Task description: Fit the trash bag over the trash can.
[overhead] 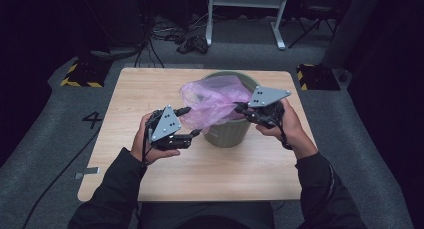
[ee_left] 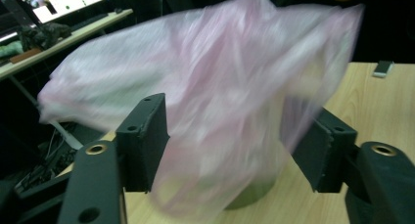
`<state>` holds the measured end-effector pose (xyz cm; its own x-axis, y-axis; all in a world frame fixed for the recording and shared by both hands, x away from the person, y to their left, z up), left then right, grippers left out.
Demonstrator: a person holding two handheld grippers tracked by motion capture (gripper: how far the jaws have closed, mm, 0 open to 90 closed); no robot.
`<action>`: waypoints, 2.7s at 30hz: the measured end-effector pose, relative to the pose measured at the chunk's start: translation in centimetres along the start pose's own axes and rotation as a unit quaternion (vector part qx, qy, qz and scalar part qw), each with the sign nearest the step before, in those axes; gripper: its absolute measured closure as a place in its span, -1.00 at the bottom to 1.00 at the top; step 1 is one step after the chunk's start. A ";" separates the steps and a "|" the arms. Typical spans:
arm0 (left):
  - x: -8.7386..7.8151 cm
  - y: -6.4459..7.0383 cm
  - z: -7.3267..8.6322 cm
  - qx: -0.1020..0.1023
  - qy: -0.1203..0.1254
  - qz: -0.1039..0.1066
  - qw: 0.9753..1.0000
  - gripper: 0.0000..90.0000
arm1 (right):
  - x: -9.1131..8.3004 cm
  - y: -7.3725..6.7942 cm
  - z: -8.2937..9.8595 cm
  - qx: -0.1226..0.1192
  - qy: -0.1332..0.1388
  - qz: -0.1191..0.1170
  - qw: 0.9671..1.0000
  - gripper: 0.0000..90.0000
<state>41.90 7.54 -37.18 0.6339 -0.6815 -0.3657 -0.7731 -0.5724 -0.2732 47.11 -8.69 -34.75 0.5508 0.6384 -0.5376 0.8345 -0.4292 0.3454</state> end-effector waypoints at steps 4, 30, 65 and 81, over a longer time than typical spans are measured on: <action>-0.5 0.0 0.4 -0.005 0.002 0.007 1.000 -0.22 | -0.8 1.1 1.0 0.015 -0.005 0.010 1.000 0.92; 2.0 -0.4 -0.2 -0.019 0.018 0.061 0.998 0.33 | -3.2 1.6 4.2 0.032 -0.008 0.000 0.999 -0.18; 3.5 5.9 -1.0 -0.022 0.029 0.120 0.992 -0.13 | -4.0 -4.8 2.2 0.011 0.067 -0.026 0.997 0.97; 2.0 3.7 -0.2 0.028 0.016 0.062 0.998 0.98 | -7.0 -0.2 3.5 0.082 0.095 0.064 0.990 0.97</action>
<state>40.32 3.95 -38.76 0.5330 -0.7600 -0.3719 -0.8451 -0.4569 -0.2775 43.04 -15.34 -33.76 0.6566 0.6744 -0.3377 0.7538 -0.6018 0.2640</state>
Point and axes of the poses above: each handheld gripper's, and its own axes: x roughly forward along the jaws, z roughly out of its underside, y roughly to its right, the point moved 10 cm from there along x, roughly forward along the jaws, and after that the axes turned 3 degrees about -y, right-handed, at the moved point
